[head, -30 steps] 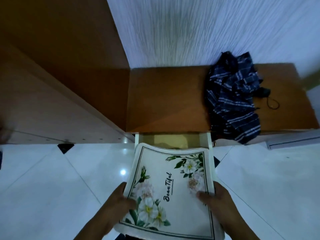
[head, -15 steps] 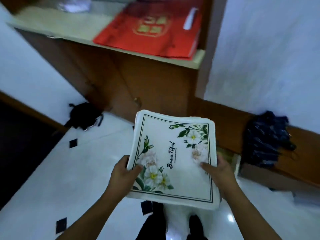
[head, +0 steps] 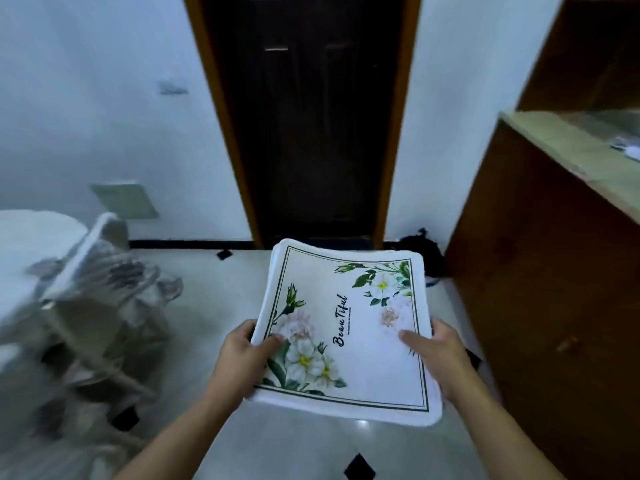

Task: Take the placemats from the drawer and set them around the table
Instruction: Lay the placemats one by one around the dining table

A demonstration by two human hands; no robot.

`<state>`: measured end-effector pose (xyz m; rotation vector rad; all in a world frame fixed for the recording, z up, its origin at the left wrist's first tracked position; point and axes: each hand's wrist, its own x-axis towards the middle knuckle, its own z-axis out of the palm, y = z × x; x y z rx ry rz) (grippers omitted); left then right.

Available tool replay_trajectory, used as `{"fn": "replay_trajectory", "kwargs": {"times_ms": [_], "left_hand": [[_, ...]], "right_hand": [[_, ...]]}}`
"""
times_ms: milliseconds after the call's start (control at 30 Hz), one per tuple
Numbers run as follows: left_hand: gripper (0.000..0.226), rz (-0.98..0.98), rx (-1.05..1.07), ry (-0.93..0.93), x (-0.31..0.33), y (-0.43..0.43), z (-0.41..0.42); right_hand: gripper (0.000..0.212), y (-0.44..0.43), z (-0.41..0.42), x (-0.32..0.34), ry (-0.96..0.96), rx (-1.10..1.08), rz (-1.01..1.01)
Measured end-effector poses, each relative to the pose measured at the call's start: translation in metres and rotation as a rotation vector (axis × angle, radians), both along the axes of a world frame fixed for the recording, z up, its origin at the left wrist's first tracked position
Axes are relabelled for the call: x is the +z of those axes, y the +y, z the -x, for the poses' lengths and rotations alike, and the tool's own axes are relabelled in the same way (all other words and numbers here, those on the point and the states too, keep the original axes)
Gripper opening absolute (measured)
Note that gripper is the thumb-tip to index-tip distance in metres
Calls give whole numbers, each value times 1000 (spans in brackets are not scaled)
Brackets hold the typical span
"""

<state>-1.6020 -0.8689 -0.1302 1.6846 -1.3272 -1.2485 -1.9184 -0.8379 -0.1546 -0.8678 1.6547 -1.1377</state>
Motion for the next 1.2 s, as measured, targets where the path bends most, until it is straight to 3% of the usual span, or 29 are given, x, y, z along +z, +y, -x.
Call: {"fn": "replay_trajectory", "kwargs": {"times_ms": [500, 733, 967, 1200], "left_hand": [[18, 161, 715, -44, 52, -74, -373], [15, 194, 1037, -48, 50, -93, -464], [14, 206, 1378, -77, 50, -119, -528], [20, 184, 1584, -96, 39, -113, -610]], "right_hand": [[20, -294, -434, 54, -62, 729, 187], [37, -379, -595, 58, -66, 1035, 211], [15, -452, -747, 71, -20, 1345, 292], [16, -459, -886, 69, 41, 1548, 301]]}}
